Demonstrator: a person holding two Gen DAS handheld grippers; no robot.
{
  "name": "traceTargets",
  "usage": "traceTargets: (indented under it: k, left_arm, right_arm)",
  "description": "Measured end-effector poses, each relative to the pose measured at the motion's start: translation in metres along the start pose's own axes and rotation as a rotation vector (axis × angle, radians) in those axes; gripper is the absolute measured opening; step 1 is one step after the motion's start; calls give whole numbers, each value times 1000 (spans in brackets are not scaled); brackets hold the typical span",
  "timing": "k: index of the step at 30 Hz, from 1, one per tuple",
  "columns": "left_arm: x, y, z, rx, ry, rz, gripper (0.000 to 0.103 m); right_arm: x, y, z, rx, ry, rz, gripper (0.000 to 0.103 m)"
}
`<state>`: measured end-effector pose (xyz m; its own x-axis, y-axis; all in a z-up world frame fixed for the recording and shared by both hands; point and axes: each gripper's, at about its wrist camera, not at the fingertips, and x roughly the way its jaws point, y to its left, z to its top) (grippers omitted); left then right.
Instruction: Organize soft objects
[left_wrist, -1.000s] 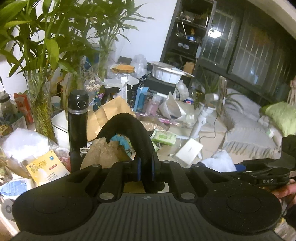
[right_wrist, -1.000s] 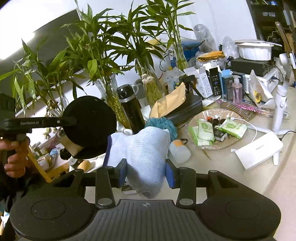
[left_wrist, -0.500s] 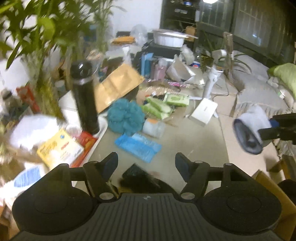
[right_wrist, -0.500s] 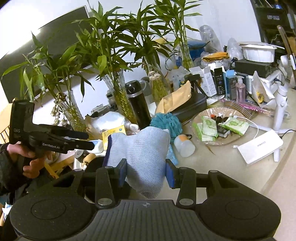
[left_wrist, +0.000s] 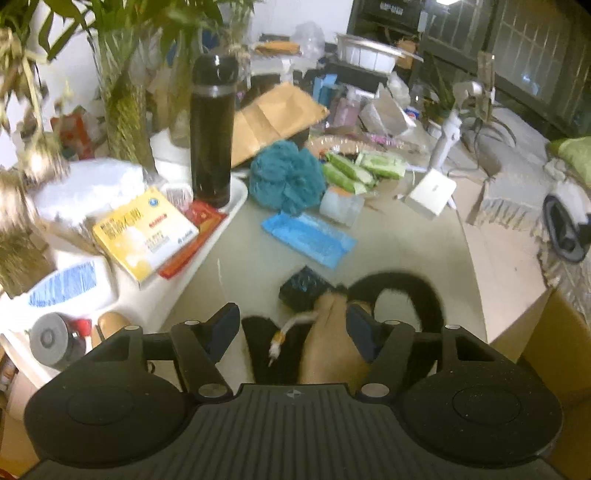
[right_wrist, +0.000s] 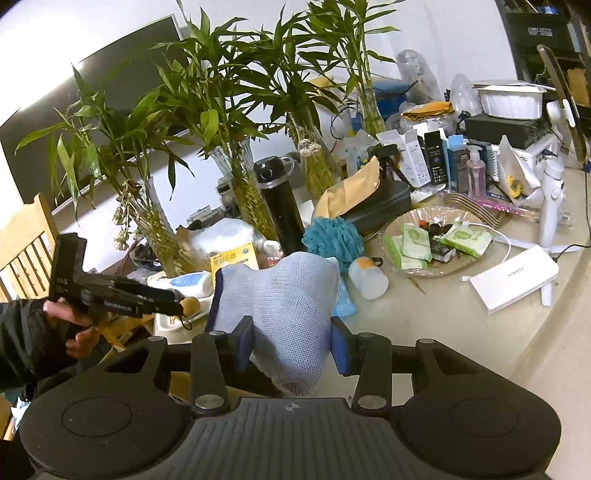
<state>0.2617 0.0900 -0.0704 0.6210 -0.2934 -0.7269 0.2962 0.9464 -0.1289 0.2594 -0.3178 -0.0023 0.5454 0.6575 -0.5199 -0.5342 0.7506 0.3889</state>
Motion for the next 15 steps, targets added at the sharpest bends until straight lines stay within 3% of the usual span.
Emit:
traceTargets:
  k: [4, 7, 12, 14, 15]
  left_arm:
    - [16, 2, -9, 1, 46, -27, 50]
    - [29, 3, -15, 0, 77, -71, 50]
    - [60, 9, -21, -54, 180, -219, 49]
    - [72, 12, -25, -73, 213, -199, 38]
    - [75, 12, -26, -74, 225, -190, 20]
  right_arm:
    - [-3, 1, -1, 1, -3, 4, 46]
    - [-4, 4, -2, -3, -2, 7, 46]
    - [-6, 6, -4, 5, -5, 26, 46]
    - [-7, 6, -4, 11, -9, 32, 46]
    - [-7, 7, -4, 10, -11, 32, 46]
